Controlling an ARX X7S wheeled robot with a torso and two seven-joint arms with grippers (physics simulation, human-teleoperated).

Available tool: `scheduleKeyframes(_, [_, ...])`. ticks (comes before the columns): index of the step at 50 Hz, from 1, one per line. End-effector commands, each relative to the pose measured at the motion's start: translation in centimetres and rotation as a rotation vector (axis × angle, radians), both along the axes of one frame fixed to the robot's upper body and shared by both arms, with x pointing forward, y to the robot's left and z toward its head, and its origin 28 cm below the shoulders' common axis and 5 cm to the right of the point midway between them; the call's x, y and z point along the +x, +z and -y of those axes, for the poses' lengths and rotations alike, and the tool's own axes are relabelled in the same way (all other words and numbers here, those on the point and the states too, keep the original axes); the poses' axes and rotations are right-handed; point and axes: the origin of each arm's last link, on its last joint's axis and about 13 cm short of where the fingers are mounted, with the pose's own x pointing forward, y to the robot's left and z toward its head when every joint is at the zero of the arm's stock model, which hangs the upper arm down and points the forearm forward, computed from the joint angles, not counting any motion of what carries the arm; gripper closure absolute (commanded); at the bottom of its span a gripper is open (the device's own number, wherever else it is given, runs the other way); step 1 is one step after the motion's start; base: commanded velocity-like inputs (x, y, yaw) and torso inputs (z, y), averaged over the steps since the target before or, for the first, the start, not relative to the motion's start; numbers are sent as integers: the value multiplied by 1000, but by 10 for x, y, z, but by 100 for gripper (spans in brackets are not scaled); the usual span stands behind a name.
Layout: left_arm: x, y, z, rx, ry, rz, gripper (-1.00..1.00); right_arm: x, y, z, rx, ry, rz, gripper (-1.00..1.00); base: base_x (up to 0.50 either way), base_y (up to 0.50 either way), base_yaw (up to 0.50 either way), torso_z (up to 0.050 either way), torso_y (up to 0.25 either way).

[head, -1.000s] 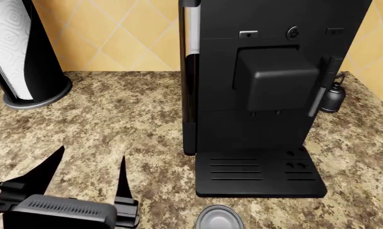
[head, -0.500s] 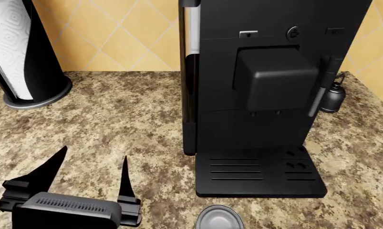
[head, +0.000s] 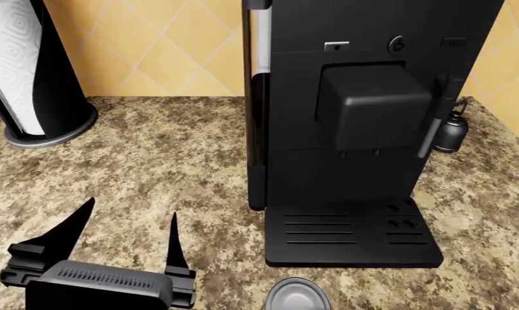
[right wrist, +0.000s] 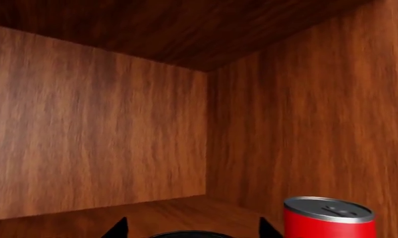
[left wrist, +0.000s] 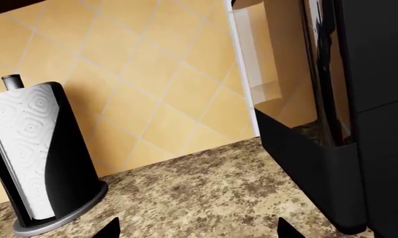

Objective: Pick the cans from the counter and place them in their designated side in the cabinet.

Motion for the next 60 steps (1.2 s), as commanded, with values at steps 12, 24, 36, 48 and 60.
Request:
scheduleKeyframes(12, [0, -1, 1, 1, -1, -1, -100, 13, -25, 7, 68, 55, -188, -100, 0, 0, 0, 0, 0])
scheduleKeyframes(24, [-5, 1, 2, -3, -9, 8, -100, -26, -4, -5, 12, 92, -88, -100, 0, 0, 0, 0, 0])
scheduleKeyframes(36, [-11, 6, 4, 10, -11, 32, -100, -65, 3, -13, -25, 146, -10, -100, 0, 0, 0, 0, 0])
scheduleKeyframes(48, [-15, 7, 5, 10, -14, 42, -100, -88, 5, -20, -81, 155, 32, -100, 0, 0, 0, 0, 0])
scheduleKeyframes(60, [-16, 6, 4, 4, -19, 41, -100, -110, -18, -28, -115, 159, 29, -100, 0, 0, 0, 0, 0])
